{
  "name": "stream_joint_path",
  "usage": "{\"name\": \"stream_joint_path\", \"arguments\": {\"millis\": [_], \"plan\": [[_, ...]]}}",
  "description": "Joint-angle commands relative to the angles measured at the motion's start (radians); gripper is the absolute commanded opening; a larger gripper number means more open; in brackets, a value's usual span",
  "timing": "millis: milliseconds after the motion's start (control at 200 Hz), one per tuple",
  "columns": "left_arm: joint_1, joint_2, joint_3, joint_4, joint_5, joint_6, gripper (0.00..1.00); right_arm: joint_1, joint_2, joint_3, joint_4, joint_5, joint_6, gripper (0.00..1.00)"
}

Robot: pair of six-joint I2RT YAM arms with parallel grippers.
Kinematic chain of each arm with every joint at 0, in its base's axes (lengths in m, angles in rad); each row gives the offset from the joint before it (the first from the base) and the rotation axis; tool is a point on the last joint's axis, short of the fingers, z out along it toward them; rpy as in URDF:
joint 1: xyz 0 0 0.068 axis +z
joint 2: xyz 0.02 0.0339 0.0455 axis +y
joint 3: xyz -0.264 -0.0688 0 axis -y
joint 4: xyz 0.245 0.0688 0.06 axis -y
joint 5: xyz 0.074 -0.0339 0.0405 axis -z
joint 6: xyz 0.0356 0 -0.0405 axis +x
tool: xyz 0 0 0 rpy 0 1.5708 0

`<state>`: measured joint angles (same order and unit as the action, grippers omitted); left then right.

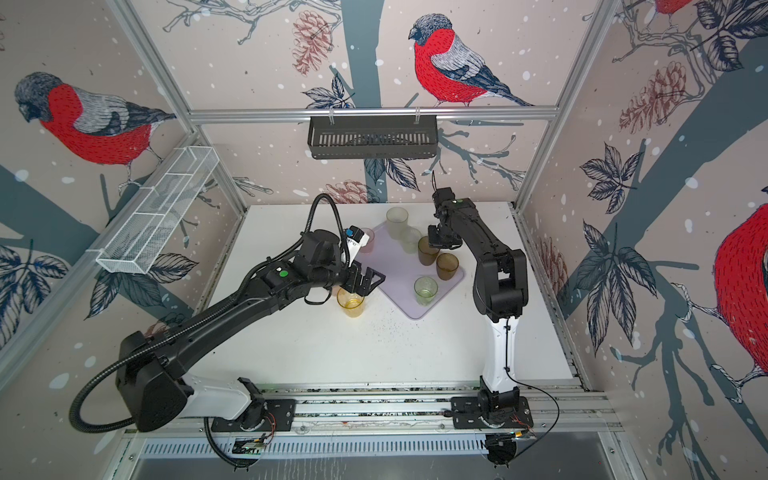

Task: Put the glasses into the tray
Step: 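Lower the amber dotted glass onto the tray and hold it there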

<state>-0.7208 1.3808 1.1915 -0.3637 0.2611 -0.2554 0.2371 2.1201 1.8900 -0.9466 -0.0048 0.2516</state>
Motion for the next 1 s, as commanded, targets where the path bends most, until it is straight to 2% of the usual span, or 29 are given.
{"name": "stream_joint_path", "arguments": {"millis": [0, 996], "plan": [[-0.002, 0.003, 0.01, 0.002, 0.0, 0.012, 0.99, -0.001, 0.008, 0.0, 0.001, 0.003, -0.016, 0.03], [-0.003, 0.0, 0.003, 0.006, 0.0, 0.008, 0.98, 0.002, -0.011, -0.034, 0.008, 0.005, -0.023, 0.03]]}}
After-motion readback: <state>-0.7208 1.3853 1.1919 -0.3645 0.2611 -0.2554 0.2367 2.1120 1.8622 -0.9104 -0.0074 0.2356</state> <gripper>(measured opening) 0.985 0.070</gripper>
